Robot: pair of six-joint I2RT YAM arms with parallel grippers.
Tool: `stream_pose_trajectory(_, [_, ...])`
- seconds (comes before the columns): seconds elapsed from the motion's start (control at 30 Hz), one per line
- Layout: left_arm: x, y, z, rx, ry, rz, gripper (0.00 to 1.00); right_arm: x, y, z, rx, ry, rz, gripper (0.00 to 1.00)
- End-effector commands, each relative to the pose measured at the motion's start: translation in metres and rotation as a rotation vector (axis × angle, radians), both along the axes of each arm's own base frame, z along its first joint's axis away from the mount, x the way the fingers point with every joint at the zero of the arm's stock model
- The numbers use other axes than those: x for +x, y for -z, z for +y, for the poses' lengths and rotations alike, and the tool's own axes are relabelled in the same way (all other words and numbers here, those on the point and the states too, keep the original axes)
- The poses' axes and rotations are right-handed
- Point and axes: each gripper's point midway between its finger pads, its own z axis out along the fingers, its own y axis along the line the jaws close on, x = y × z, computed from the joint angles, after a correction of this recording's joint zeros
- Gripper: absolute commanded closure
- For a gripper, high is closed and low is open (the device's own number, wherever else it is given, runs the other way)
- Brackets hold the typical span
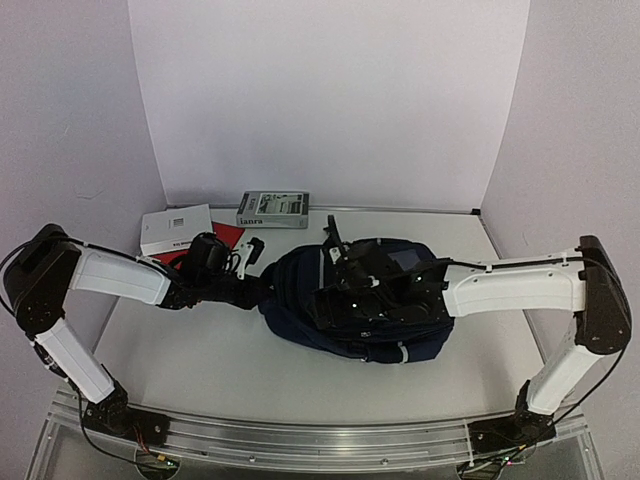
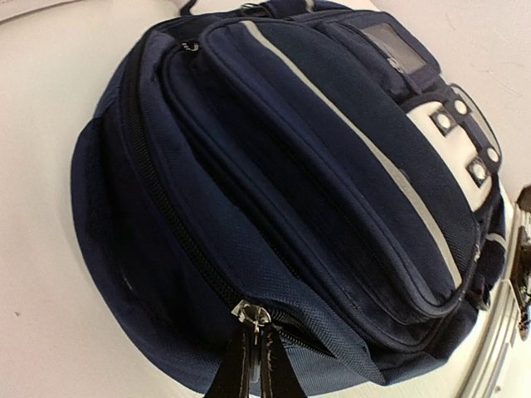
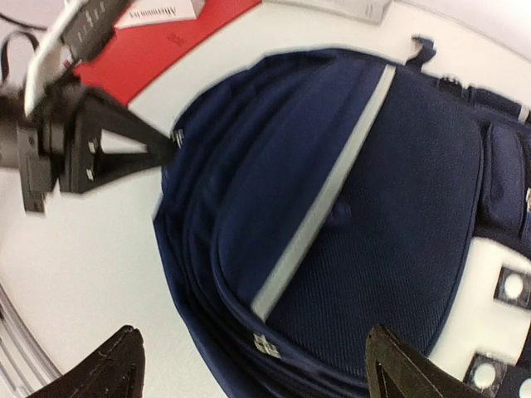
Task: Pack the student bag
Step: Unzip the student bag at the center of the board.
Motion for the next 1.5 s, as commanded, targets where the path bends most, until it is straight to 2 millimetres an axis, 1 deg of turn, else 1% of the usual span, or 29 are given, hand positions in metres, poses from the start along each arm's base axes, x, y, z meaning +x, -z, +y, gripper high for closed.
stream_pose_trajectory(0.0, [-0.022,-0.049,-0.023,-0.152,0.080,-0.062,1.00,0.015,-0.020,0.028,0.009,0.025,-0.086,0.09])
stream_pose_trajectory(0.07, [-0.029,-0.052,-0.028,-0.162,0.090,-0.055,1.00,0.019,-0.017,0.042,-0.001,0.007,-0.093,0.10])
stream_pose_trajectory(0.13, [-0.035,-0.055,-0.033,-0.169,0.101,-0.049,1.00,0.020,-0.016,0.056,-0.005,-0.023,-0.098,0.14])
stream_pose_trajectory(0.23, [-0.037,-0.052,-0.033,-0.171,0.087,-0.034,1.00,0.020,-0.003,0.067,-0.034,-0.052,-0.097,0.27])
stream_pose_trajectory(0.3, [-0.037,-0.048,-0.031,-0.165,0.074,-0.023,1.00,0.021,0.006,0.070,-0.053,-0.060,-0.094,0.34])
stream_pose_trajectory(0.37, [-0.037,-0.046,-0.029,-0.162,0.064,-0.016,1.00,0.022,0.015,0.073,-0.071,-0.065,-0.089,0.38])
stream_pose_trajectory(0.47, [-0.037,-0.044,-0.027,-0.153,0.049,-0.010,1.00,0.023,0.029,0.076,-0.098,-0.065,-0.086,0.38])
stream_pose_trajectory(0.6, [-0.035,-0.043,-0.024,-0.137,0.031,-0.007,1.00,0.029,0.047,0.067,-0.163,-0.006,-0.106,0.38])
stream_pose_trajectory(0.67, [-0.033,-0.041,-0.021,-0.122,0.014,-0.009,1.00,0.032,0.048,0.062,-0.181,0.029,-0.125,0.47])
stream_pose_trajectory(0.77, [-0.029,-0.039,-0.014,-0.089,-0.026,-0.011,1.00,0.036,0.042,0.057,-0.183,0.067,-0.150,0.66])
stream_pose_trajectory(0.87, [-0.027,-0.043,-0.010,-0.102,-0.051,-0.028,1.00,0.038,0.031,0.054,-0.175,0.088,-0.173,0.83])
stream_pose_trajectory(0.97, [-0.022,-0.047,-0.005,-0.117,-0.082,-0.033,1.00,0.038,0.022,0.050,-0.161,0.101,-0.183,0.98])
stream_pose_trajectory(1.0, [-0.018,-0.047,-0.002,-0.119,-0.099,-0.028,1.00,0.038,0.020,0.049,-0.154,0.104,-0.182,1.00])
stream_pose_trajectory(1.07, [-0.008,-0.044,0.008,-0.122,-0.146,-0.009,1.00,0.033,0.015,0.047,-0.133,0.097,-0.169,1.00])
stream_pose_trajectory(1.17, [0.008,-0.041,0.027,-0.134,-0.221,0.010,1.00,0.020,0.008,0.046,-0.106,0.066,-0.150,1.00])
stream_pose_trajectory(1.23, [0.018,-0.040,0.039,-0.150,-0.249,0.014,1.00,0.008,-0.001,0.045,-0.080,0.040,-0.141,1.00])
stream_pose_trajectory(1.3, [0.026,-0.038,0.047,-0.148,-0.259,0.016,1.00,-0.004,-0.008,0.043,-0.058,0.018,-0.129,1.00])
stream_pose_trajectory(1.47, [0.054,-0.017,0.066,-0.110,-0.291,0.059,1.00,-0.037,-0.021,0.037,0.010,-0.042,-0.078,1.00])
